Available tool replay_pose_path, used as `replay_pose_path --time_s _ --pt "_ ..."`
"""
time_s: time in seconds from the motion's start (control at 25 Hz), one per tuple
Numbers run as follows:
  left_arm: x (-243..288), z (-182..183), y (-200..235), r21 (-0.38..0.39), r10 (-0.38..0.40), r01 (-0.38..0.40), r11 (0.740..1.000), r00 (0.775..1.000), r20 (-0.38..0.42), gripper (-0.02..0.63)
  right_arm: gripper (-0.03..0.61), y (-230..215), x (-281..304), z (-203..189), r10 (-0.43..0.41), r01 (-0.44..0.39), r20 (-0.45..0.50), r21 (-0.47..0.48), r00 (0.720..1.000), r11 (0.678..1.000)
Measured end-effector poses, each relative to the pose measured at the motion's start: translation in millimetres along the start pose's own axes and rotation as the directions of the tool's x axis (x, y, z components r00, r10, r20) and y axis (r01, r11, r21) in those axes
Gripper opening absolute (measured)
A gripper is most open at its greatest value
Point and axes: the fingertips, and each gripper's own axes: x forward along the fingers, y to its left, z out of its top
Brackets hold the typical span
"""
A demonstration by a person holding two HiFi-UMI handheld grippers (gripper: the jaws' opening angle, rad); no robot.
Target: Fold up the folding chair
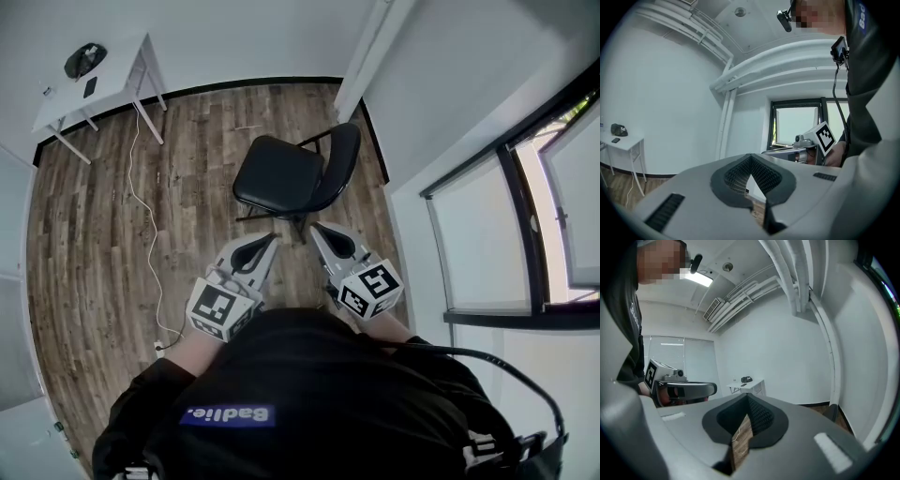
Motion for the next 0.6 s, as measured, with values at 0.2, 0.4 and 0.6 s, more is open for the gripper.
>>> replay_pose_path --time_s 0.2,0.4,0.6 --pt "0 -2 20 -0.011 -0.027 0.027 1.0 1.0 -0.01 0.0 -0.005 -8 11 -2 -0.064 0.064 0.008 0.021 0.998 0.998" --pt "17 -10 38 -0.033 -0.033 0.032 0.999 0.999 -0.033 0.0 -0.005 -37 16 -10 -0.11 0.111 -0.006 0.056 0.994 0.992" --pt "62 -12 56 -0.039 -0.036 0.035 0.999 0.999 -0.025 0.0 -0.005 -88 30 -13 -0.105 0.106 -0.018 0.076 0.994 0.991"
